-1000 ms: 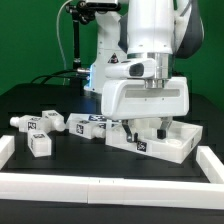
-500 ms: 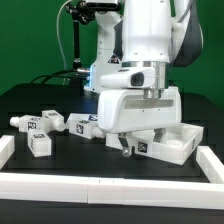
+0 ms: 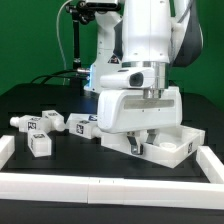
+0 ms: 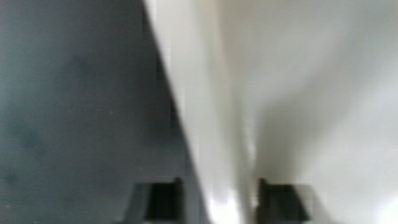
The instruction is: Assemble one leg
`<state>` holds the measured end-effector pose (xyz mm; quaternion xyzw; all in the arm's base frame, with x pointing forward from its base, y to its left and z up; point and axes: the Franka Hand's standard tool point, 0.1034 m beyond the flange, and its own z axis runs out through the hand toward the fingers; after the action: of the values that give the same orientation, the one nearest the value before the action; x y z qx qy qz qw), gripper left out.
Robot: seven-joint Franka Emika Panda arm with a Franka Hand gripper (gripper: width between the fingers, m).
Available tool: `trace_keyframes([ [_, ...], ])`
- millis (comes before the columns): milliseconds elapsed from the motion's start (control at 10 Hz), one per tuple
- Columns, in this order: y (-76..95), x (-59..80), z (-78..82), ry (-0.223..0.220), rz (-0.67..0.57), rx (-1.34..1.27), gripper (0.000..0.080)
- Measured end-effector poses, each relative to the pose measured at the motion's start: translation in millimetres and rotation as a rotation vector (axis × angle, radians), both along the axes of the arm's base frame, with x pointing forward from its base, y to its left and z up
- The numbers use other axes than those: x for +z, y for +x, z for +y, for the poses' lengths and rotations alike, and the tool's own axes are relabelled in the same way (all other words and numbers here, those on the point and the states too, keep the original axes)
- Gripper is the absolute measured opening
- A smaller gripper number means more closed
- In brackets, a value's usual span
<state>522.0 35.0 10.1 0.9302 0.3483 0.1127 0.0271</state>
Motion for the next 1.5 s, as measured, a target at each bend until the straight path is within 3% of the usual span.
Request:
trace_keyframes([
  [400, 0.4, 4.4, 1.8, 0.009, -0.003, -0.034, 0.0069],
  [600, -12.0, 33.9, 0.0, 0.035, 0.053, -0.156, 0.0058],
  [800, -9.9, 65.5, -10.1, 0.062, 0.105, -0.294, 0.0057],
  [900, -2.1, 81.4, -19.0, 0.069, 0.137, -0.347, 0.0057],
  [1000, 7.9, 87.5, -32.3, 0.077, 0.152, -0.392, 0.0057],
  [1200, 29.7, 80.1, -70.3, 0.066, 0.142, -0.384, 0.0057],
  [1500, 28.7, 77.1, -70.5, 0.066, 0.147, -0.393, 0.0057],
])
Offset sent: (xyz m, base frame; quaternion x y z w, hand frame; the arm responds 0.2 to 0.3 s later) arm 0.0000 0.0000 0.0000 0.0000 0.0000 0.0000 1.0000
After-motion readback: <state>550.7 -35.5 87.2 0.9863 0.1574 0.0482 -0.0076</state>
